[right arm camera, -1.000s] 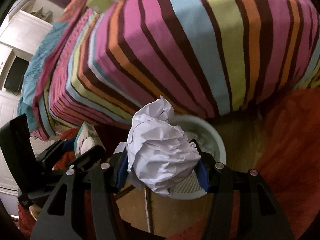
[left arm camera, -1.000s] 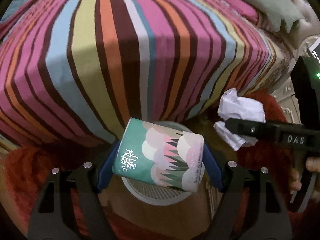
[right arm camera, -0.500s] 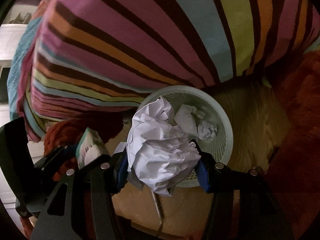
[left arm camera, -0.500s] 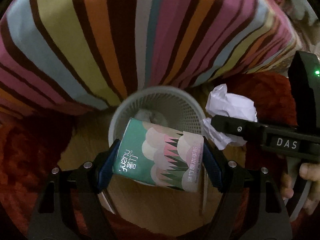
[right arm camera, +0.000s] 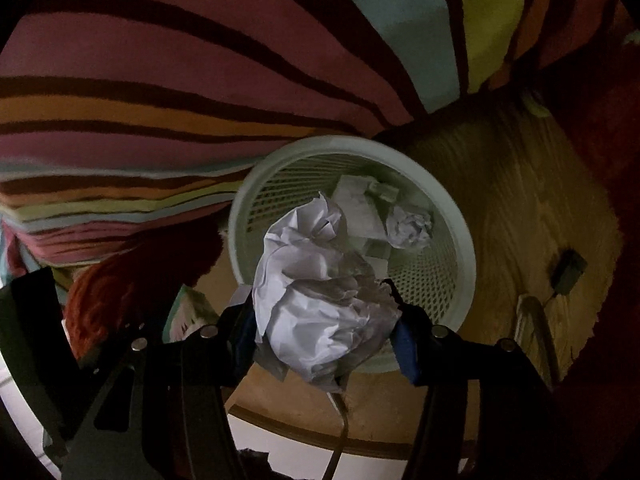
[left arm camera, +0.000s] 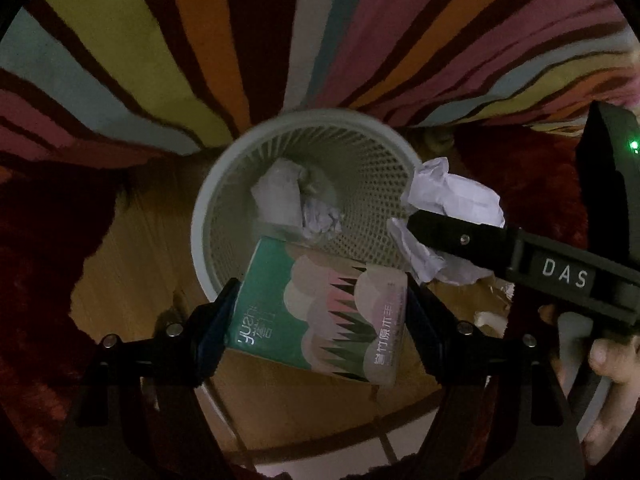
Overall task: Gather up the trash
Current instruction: 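Open both tools to drop the tissue pack and paper into the wastebasket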
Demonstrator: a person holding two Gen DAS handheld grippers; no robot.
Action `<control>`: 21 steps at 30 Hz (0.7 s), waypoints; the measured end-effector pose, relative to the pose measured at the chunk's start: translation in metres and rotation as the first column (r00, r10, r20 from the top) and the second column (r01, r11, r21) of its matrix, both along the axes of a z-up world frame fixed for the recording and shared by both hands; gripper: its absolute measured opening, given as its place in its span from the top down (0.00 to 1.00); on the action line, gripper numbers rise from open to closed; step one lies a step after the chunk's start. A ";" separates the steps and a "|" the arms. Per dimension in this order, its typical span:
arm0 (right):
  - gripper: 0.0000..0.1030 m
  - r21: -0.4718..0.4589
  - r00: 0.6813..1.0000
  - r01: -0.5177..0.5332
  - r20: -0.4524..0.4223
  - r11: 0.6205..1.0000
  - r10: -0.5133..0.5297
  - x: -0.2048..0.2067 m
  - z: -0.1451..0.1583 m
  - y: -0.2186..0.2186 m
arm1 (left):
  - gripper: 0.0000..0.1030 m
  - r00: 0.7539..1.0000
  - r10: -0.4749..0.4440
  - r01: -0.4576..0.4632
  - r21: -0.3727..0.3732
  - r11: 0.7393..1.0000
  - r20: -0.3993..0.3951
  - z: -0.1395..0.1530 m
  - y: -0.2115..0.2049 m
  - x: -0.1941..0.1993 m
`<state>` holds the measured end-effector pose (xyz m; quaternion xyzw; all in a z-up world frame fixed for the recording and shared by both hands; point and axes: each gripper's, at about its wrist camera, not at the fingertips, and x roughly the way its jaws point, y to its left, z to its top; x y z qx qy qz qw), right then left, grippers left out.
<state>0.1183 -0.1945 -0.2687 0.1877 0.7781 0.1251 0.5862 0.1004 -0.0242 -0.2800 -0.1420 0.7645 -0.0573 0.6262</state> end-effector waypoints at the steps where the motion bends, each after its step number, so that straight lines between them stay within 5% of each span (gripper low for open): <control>1: 0.28 -0.014 1.000 0.006 -0.008 1.000 -0.007 -0.001 -0.002 -0.001 | 0.24 1.000 0.012 -0.012 -0.002 1.000 -0.023 -0.005 0.001 0.000; 2: 0.11 -0.027 1.000 0.013 -0.013 1.000 -0.013 -0.002 -0.004 -0.001 | 0.23 0.999 0.020 -0.020 0.006 1.000 -0.044 -0.009 0.002 -0.001; 3: 0.08 -0.031 1.000 0.019 -0.015 0.999 -0.019 -0.002 -0.005 -0.002 | 0.19 0.997 0.028 -0.025 0.035 0.999 -0.076 -0.015 0.004 -0.002; 21: 0.08 -0.061 0.996 0.087 -0.003 0.994 -0.087 -0.003 -0.006 -0.013 | 0.13 0.996 0.078 -0.076 0.049 0.996 -0.039 -0.012 0.006 -0.001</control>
